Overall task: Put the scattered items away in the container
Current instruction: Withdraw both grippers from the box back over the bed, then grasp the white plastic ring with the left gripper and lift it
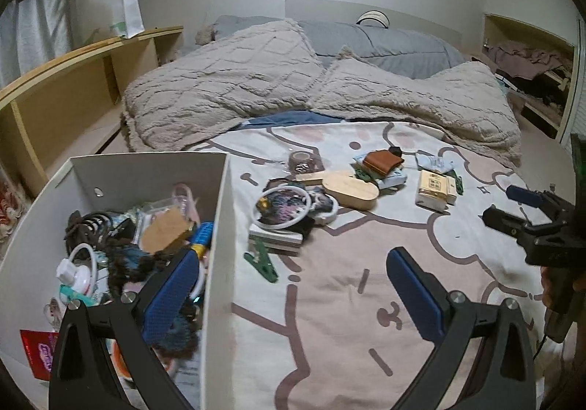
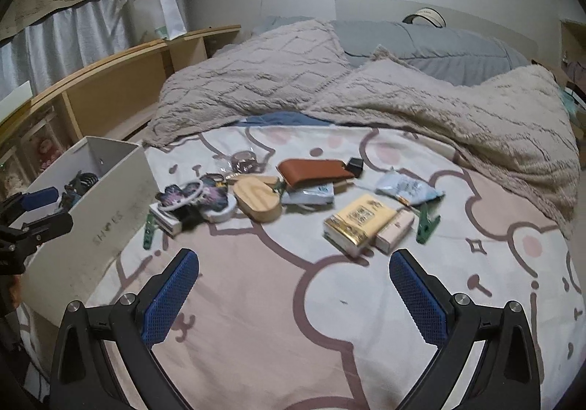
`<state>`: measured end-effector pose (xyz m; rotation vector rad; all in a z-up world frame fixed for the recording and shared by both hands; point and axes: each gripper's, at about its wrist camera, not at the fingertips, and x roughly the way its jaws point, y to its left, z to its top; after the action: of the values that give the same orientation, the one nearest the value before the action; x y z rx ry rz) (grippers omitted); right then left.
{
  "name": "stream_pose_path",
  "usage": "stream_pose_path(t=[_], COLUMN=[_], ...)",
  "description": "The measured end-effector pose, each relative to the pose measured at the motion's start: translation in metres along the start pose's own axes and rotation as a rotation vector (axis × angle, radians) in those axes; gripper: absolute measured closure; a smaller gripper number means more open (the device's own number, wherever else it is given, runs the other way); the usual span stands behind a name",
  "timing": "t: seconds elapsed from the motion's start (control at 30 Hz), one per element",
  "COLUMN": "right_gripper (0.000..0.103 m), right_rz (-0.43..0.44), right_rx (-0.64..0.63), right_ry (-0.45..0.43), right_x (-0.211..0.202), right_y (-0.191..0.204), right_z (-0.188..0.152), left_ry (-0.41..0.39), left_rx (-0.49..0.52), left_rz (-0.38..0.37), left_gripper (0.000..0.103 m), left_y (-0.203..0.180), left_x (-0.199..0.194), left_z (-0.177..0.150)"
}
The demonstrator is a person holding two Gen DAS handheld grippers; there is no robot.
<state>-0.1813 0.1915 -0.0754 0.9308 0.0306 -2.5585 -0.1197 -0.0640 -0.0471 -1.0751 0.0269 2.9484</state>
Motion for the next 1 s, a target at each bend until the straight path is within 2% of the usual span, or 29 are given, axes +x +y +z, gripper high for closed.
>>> stream_pose_path(t=[0.4, 0.6, 0.77, 1.0], right_gripper=[0.0, 0.0, 0.0, 0.0], right_rz=[0.0, -0.003, -0.022, -0.033], right_rx=[0.0, -0.003, -0.025, -0.007], right_ry=[0.006, 0.019, 0.061, 0.109], right_x=[-0.003, 0.0, 0.01, 0.021], right_y=[-0.014, -0.017, -0.019, -0.029], right_z=[-0.016, -0.023, -0.036, -0.052], left_ry=[0.024, 0.034, 0.036, 0.055], left_rx=[0.017, -0.006, 0.012, -0.013], left_rz=[-0.046, -0.082, -0.098, -0.17], left_gripper=[0.0, 0.0, 0.0, 0.0], left_y=[-0.022, -0.026, -0.033, -0.036], left_x=[0.016, 0.024, 0.033, 0.05], left_z=[0.001, 0.002, 0.003, 0.007])
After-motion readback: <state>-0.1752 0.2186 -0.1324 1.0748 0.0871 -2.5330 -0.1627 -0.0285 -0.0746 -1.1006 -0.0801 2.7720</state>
